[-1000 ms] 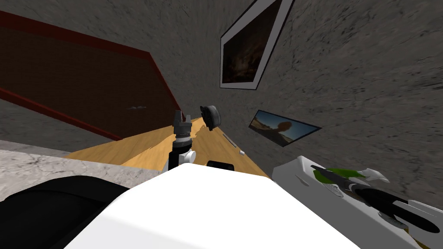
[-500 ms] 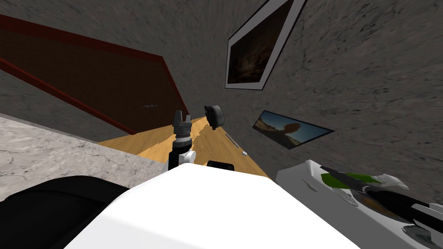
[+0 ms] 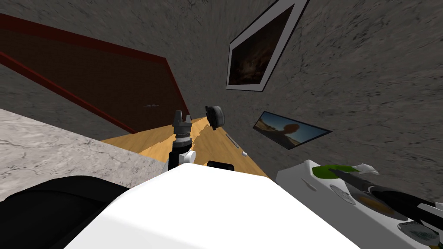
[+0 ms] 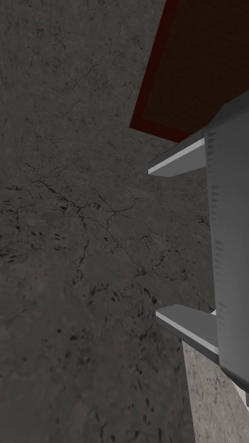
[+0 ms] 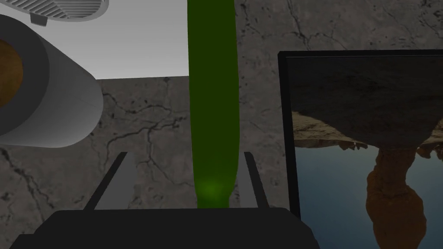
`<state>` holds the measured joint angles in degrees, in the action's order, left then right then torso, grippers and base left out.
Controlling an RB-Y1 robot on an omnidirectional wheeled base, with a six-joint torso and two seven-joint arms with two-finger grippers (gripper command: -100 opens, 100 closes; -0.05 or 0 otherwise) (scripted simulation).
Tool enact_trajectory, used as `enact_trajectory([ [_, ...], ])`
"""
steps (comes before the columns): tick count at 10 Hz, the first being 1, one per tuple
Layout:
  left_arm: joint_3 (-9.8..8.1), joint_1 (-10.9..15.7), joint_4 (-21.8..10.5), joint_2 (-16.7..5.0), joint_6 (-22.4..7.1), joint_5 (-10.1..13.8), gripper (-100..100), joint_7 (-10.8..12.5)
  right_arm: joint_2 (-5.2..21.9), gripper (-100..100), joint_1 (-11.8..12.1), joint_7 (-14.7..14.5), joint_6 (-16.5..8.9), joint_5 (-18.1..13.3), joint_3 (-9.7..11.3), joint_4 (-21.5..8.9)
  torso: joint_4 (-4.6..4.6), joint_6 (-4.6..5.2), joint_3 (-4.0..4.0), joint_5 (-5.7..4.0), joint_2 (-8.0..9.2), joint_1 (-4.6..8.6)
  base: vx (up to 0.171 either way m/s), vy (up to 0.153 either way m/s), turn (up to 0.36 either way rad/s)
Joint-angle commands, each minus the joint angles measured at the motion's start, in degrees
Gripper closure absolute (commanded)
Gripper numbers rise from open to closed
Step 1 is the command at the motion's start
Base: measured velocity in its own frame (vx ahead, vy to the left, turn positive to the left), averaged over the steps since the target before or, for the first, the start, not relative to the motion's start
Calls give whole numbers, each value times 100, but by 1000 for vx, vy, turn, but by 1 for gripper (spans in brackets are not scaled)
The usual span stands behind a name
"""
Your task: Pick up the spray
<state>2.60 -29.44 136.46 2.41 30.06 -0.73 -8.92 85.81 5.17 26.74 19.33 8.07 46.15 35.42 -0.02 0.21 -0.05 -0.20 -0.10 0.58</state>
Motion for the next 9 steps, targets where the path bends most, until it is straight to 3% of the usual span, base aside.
enact_trajectory([
  [1,0,0,0,0,0,0,0,0,0,100,0,0,0,0,0,0,0,0,0,0,0,0,0,0,0],
  [4,0,0,0,0,0,0,0,0,3,100,8,-1,-9,-2,5,-10,4,-12,3,-1,3,-3,0,-1,-7],
  [5,0,0,0,0,0,0,0,0,3,0,9,-1,-9,-2,5,-10,4,-12,3,0,2,-4,0,0,0],
  [6,0,0,0,0,0,0,0,0,-27,100,295,-223,-235,-142,-281,277,4,-13,3,1,2,-5,125,-88,-346],
  [7,-2,-3,1,-1,0,0,0,0,-27,100,379,-223,-235,-142,-396,407,-3,18,-10,-4,-22,26,175,-102,-305],
  [8,-2,-2,0,-1,0,0,0,0,-27,100,656,-223,-235,-142,-648,632,-7,5,-21,-11,-39,39,89,-55,-65],
  [9,-1,-1,0,-1,0,0,0,0,-70,100,958,-434,-443,-298,-925,965,-10,-3,-19,-22,-29,44,133,-90,-257],
])
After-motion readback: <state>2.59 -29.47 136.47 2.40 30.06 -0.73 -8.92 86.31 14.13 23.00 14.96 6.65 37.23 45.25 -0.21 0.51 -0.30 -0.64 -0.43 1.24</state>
